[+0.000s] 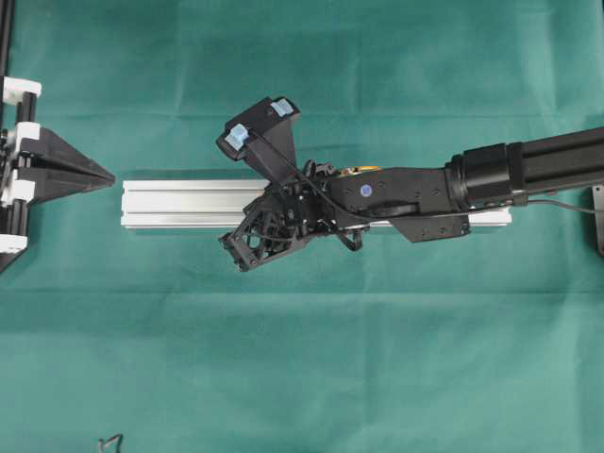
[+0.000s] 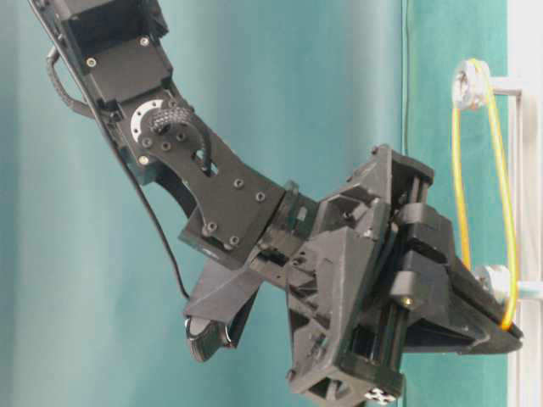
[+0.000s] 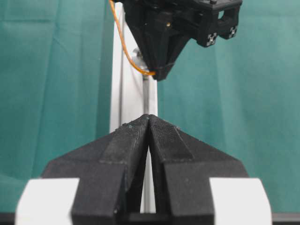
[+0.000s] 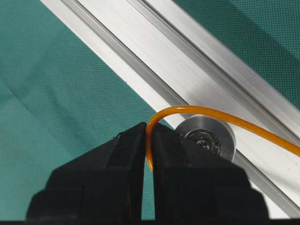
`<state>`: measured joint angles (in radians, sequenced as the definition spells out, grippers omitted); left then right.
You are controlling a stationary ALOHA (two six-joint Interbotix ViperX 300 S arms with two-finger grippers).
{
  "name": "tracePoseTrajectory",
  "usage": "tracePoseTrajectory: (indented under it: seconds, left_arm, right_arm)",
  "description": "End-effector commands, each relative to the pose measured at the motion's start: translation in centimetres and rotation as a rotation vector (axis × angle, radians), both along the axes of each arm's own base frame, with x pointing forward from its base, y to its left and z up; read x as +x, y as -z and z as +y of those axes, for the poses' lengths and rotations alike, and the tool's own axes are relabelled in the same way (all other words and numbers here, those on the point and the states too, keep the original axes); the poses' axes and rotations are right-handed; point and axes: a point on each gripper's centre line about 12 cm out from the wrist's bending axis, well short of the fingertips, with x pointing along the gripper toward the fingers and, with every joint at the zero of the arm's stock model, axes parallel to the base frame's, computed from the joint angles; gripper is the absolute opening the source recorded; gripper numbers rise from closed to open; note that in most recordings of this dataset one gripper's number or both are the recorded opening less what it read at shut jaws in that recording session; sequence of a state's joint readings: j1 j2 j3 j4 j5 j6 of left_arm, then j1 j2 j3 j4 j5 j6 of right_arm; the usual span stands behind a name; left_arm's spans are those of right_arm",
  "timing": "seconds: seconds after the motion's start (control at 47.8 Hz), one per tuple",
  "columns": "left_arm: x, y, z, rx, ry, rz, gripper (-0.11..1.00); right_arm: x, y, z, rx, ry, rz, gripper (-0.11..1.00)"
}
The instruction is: Hook the rubber onto the shaft.
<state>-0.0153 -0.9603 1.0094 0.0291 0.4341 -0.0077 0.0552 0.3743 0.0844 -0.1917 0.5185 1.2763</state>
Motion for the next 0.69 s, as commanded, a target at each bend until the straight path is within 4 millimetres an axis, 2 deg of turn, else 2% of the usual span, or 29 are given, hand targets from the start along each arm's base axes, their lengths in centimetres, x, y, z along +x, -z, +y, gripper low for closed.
tracePoseTrajectory:
  seconds: [0.0, 0.67]
  left_arm:
    - [0.3, -1.2, 0.0, 0.0, 0.0, -0.031, 0.0]
    - [0.3, -1.3, 0.0, 0.0, 0.0, -0.032, 0.0]
  right_arm:
    - [0.0, -1.2, 0.5, 0.004, -0.008, -0.027, 0.07]
    - [-2.4, -2.3, 0.8, 0.0, -0.021, -0.021, 0.07]
